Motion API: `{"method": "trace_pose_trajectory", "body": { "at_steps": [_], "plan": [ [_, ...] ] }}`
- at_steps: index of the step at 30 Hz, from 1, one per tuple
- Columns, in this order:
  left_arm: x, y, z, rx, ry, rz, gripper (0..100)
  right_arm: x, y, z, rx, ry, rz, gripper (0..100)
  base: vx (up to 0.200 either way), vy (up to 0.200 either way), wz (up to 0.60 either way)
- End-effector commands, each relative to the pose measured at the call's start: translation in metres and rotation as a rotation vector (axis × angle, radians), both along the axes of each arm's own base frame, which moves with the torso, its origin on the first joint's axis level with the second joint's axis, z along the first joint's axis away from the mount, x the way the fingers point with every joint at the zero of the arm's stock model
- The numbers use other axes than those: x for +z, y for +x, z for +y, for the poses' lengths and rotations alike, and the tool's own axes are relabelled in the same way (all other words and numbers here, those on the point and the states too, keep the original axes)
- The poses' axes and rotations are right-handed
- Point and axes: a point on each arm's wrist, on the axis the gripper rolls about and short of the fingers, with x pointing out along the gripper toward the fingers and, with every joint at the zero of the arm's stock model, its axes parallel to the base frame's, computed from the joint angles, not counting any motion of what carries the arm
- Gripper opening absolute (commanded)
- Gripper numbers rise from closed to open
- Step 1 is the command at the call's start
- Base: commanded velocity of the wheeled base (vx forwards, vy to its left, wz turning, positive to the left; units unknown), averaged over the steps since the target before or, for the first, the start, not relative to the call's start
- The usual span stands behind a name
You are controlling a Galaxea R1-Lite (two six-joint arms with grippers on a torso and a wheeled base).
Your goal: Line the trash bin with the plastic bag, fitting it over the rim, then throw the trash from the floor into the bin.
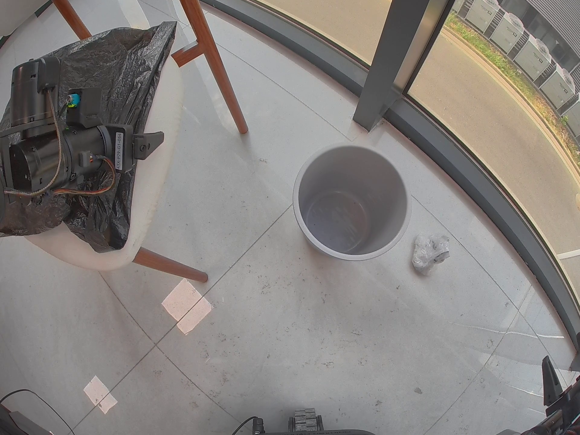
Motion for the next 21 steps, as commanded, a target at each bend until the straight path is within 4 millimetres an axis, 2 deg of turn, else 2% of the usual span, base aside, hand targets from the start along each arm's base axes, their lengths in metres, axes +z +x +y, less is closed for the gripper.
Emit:
{"method": "trace_pose_trajectory", "body": {
  "at_steps": [1, 9, 12, 14, 18, 21],
  "plan": [
    [-0.005, 0.001, 0.002, 0.009, 0.004, 0.017, 0, -0.005, 0.000, 0.000, 0.000, -0.001, 0.003, 100, 0.000, 0.000, 0.00],
    [-0.004, -0.002, 0.010, 0.037, -0.006, 0.010, 0, -0.005, 0.000, 0.000, 0.000, -0.001, 0.003, 100, 0.000, 0.000, 0.00],
    [-0.008, -0.004, 0.019, 0.066, -0.018, 0.021, 0, -0.005, 0.000, 0.000, 0.000, 0.000, 0.003, 100, 0.000, 0.000, 0.00],
    [-0.005, -0.012, 0.027, 0.087, -0.039, 0.009, 0, -0.005, 0.000, 0.000, 0.000, -0.001, 0.003, 100, 0.000, 0.000, 0.00],
    [0.009, -0.042, 0.043, 0.101, -0.116, -0.051, 0, -0.005, 0.000, 0.000, 0.000, -0.001, 0.003, 100, 0.000, 0.000, 0.00],
    [0.017, -0.063, 0.064, 0.114, -0.167, -0.094, 0, -0.005, 0.000, 0.000, 0.000, -0.001, 0.003, 100, 0.000, 0.000, 0.00]
  ]
}}
